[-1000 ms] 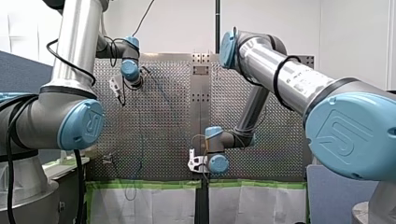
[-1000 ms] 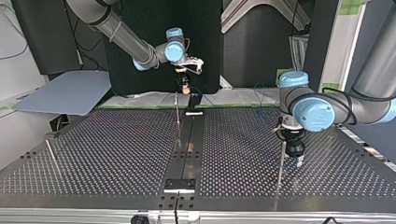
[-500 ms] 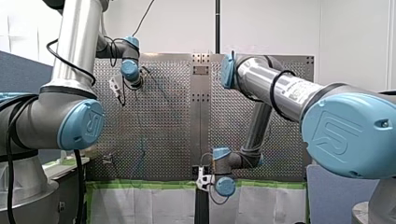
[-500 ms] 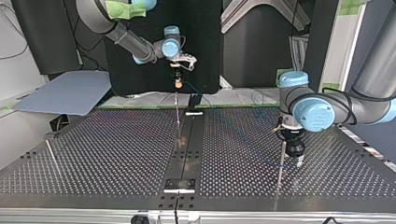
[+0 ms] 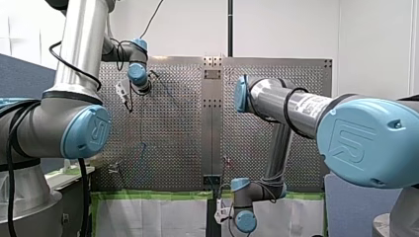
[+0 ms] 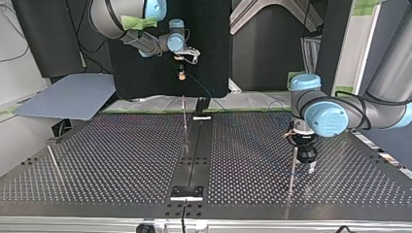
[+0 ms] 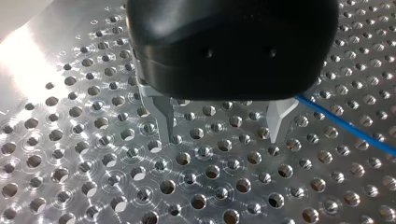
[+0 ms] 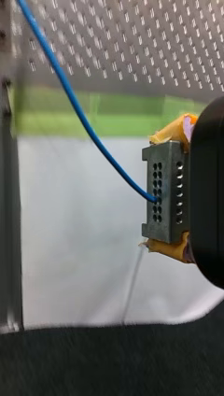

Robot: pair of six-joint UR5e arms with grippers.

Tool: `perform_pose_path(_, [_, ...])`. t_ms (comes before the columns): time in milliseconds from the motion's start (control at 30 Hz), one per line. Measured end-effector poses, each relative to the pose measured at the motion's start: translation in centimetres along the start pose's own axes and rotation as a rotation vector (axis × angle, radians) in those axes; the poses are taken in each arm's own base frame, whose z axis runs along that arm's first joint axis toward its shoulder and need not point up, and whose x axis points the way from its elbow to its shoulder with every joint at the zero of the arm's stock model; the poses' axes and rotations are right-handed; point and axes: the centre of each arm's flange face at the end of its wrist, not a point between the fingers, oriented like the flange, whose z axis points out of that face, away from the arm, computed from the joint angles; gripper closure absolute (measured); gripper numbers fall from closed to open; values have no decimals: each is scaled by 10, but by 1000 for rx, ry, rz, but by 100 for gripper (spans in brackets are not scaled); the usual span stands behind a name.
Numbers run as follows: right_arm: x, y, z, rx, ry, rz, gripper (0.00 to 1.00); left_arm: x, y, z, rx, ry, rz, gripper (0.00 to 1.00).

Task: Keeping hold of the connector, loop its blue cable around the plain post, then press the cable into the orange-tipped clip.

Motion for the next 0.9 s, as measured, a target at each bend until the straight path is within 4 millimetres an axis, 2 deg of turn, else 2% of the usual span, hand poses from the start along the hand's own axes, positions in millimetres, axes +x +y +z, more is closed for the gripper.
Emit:
perform_pose_path(300, [-65,25,-23,-30,-85,-12,100,0,0,0,0,0,0,2])
perform_pose_path(400, [-75,34,-32,-39,-94,-10,100,0,0,0,0,0,0,2])
perform_pose_path(667, [-52,32,-46,-36,-40,-1,100,0,0,0,0,0,0,2])
perform_pose_path(900, [-34,24,-69,-32,-69,-19,100,-1,1,0,-2,-1,0,2])
